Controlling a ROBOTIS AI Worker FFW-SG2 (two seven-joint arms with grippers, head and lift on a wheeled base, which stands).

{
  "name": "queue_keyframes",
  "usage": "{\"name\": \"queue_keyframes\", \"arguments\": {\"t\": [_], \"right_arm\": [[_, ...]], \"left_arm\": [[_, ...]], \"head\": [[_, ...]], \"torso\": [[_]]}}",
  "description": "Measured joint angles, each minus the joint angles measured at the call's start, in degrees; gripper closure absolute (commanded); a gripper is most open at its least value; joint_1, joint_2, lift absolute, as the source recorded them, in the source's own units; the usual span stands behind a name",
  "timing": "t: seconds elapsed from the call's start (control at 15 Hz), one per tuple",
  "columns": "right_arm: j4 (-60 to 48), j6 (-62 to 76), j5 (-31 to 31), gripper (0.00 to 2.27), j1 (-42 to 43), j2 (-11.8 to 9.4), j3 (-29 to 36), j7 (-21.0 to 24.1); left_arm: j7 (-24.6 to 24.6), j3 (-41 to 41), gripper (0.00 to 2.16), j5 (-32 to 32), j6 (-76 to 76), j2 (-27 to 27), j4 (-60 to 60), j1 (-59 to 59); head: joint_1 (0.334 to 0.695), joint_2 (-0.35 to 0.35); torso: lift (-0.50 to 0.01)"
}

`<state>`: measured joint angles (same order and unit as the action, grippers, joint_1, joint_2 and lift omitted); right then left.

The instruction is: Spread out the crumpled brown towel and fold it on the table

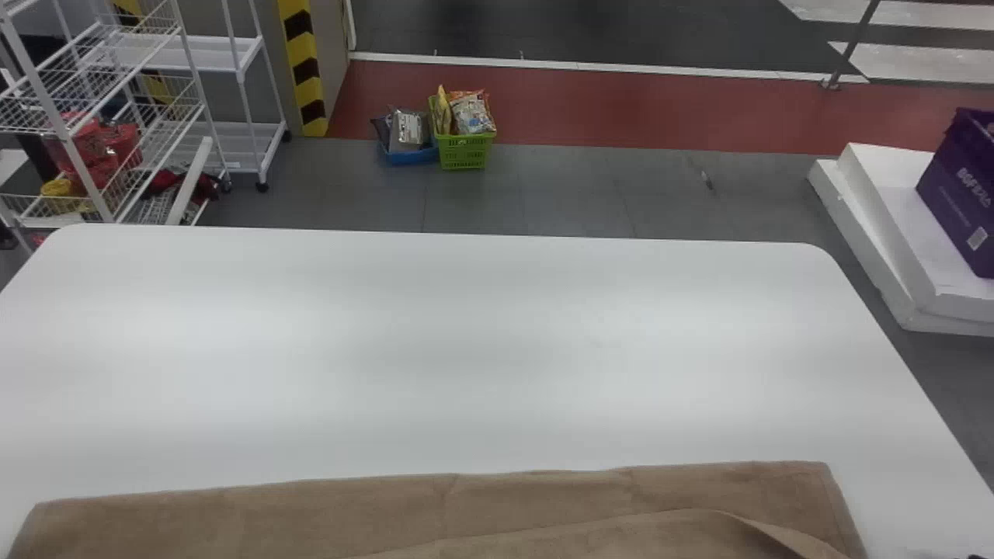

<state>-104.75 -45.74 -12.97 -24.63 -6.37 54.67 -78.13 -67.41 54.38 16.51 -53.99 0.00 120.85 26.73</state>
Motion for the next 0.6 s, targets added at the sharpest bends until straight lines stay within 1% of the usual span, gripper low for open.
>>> {"name": "queue_keyframes", "arguments": {"t": [0.07, 0.13, 0.2, 0.27, 0.4, 0.47, 0.6], "right_arm": [[-0.3, -3.6, -0.8, 0.47, 0.0, 0.2, 0.0, 0.0], [-1.4, -6.7, -1.6, 0.47, -0.1, 0.9, 0.0, 0.0], [-2.8, -9.7, -2.3, 0.47, -0.1, 1.6, 0.1, 0.0], [-4.9, -13.7, -3.0, 0.47, -0.1, 2.3, 0.4, 0.0], [-8.9, -23.5, -4.7, 0.47, 0.0, 2.9, 1.4, 0.0], [-11.0, -28.8, -5.3, 0.47, 0.1, 3.3, 1.8, 0.0], [-14.0, -34.8, -5.0, 0.47, 0.3, 4.5, 2.0, 0.0]], "left_arm": [[-0.1, 0.3, 0.52, -0.3, 0.0, 0.0, 0.1, -0.3], [-0.1, 0.6, 0.52, -0.5, 0.1, 0.0, 0.2, -0.4], [-0.1, 0.7, 0.52, -0.5, 0.1, 0.0, 0.2, -0.4], [0.0, 0.8, 0.52, -0.5, 0.1, 0.0, 0.2, -0.4], [0.0, 0.8, 0.52, -0.5, 0.1, 0.0, 0.2, -0.5], [0.0, 0.8, 0.52, -0.6, 0.2, 0.0, 0.2, -0.6], [0.0, 0.8, 0.52, -0.6, 0.7, 0.0, -0.1, -0.7]], "head": [[0.695, -0.057], [0.695, -0.040], [0.695, 0.001], [0.695, 0.017], [0.695, 0.048], [0.695, 0.083], [0.695, 0.115]], "torso": [[-0.127], [-0.127], [-0.127], [-0.127], [-0.127], [-0.127], [-0.127]]}}
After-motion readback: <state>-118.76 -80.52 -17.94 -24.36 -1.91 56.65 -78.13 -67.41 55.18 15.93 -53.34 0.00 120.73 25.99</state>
